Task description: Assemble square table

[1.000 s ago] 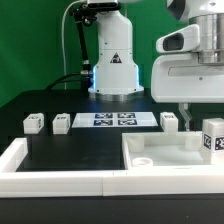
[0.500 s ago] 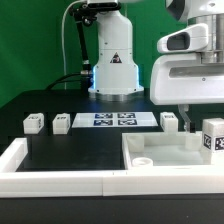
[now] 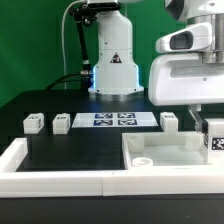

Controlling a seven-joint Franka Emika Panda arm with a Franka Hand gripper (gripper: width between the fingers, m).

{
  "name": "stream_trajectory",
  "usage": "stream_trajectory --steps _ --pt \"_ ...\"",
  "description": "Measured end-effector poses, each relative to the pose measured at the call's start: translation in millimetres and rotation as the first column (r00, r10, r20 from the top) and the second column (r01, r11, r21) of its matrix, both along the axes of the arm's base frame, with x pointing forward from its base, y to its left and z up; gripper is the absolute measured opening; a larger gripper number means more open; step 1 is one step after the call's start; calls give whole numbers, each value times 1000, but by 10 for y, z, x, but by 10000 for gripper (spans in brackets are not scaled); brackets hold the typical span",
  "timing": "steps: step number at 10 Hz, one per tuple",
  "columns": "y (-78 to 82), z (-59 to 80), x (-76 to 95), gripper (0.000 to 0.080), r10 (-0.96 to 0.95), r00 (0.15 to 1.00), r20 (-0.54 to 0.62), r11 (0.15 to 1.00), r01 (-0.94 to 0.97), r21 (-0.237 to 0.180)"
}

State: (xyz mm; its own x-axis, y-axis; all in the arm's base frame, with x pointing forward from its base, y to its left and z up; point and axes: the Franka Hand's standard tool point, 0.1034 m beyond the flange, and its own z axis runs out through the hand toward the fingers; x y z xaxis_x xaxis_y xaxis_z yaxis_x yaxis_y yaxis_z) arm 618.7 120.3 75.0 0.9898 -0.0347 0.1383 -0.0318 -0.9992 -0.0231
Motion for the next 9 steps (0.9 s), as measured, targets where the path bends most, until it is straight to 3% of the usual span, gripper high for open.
stream_trajectory --steps 4,9 --pt "0 0 0 289 -22 1000 0 1000 22 3" --pt "-49 0 12 291 -395 919 -3 917 395 55"
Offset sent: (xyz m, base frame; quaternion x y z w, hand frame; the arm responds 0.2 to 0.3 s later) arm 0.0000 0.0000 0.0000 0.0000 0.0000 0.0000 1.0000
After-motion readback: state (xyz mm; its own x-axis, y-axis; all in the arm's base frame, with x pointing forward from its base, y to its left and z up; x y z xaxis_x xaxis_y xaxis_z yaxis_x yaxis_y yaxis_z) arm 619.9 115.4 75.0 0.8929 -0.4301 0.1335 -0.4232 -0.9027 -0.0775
